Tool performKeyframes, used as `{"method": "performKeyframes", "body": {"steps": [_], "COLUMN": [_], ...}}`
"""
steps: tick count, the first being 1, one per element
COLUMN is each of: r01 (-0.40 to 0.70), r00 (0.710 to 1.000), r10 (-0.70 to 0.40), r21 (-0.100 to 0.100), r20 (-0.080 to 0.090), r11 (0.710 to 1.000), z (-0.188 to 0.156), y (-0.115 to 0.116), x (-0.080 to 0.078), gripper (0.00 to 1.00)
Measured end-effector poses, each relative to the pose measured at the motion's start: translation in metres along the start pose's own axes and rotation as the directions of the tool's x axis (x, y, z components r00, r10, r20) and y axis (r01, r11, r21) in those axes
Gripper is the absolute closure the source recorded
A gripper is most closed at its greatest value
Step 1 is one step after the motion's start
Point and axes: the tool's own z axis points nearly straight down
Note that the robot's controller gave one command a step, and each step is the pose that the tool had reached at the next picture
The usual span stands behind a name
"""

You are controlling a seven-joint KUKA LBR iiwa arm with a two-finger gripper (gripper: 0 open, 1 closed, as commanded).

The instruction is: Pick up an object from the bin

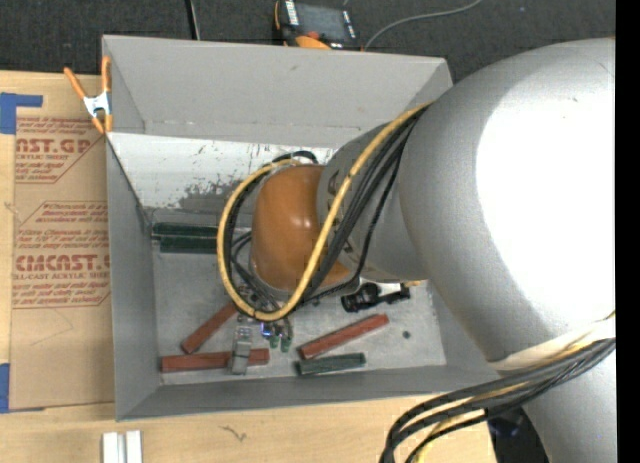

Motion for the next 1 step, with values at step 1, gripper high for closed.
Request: {"method": "performKeyframes", "body": {"steps": [1], "r01": [0.236], "r00": [0.972], "r10": [-0.236], "r21": [0.0], "r20": [0.005], "r11": [0.972], "z": [0.0018], "y": [0.0046], "x": [-0.0002], "gripper": [0.0]}}
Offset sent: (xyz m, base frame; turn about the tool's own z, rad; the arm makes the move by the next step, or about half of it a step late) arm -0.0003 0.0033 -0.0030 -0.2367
